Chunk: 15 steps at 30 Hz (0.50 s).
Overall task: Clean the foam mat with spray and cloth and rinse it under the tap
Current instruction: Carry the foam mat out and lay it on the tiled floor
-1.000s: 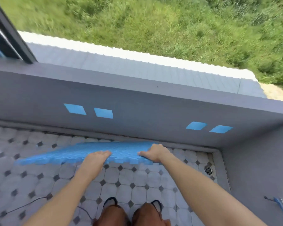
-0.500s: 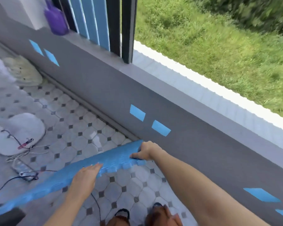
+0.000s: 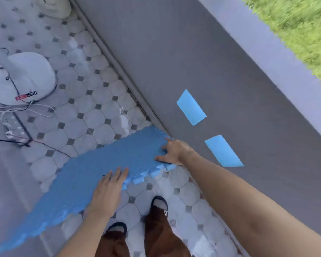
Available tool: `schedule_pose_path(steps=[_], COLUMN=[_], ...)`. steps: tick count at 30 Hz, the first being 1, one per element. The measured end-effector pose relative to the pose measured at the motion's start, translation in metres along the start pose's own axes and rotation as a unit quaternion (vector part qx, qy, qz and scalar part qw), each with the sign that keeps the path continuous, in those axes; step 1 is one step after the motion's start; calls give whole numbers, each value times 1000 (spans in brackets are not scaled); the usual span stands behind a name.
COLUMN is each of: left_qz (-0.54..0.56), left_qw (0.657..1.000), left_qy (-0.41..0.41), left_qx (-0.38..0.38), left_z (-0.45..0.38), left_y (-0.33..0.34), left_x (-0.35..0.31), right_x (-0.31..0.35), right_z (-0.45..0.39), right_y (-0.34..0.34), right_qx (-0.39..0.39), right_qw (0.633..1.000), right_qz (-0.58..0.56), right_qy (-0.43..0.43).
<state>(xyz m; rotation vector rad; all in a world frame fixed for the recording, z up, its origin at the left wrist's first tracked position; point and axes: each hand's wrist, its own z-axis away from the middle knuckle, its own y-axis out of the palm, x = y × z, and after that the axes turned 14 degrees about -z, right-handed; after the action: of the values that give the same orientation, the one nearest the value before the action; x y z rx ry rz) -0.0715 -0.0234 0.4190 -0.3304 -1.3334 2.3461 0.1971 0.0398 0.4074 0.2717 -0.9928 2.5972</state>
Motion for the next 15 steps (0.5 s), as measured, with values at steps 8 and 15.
schedule_pose_path(steps=[8, 15], left_qz=[61, 34], left_qw=[987, 992], left_qy=[129, 77], left_qx=[72, 96], left_z=[-88, -128], left_y=[101, 192], left_x=[-77, -70], right_x=[-111, -134], right_z=[-95, -160], right_y=[70, 126], right_qx=[18, 23], right_qw=[990, 997], right_qz=[-66, -33], right_qy=[124, 62])
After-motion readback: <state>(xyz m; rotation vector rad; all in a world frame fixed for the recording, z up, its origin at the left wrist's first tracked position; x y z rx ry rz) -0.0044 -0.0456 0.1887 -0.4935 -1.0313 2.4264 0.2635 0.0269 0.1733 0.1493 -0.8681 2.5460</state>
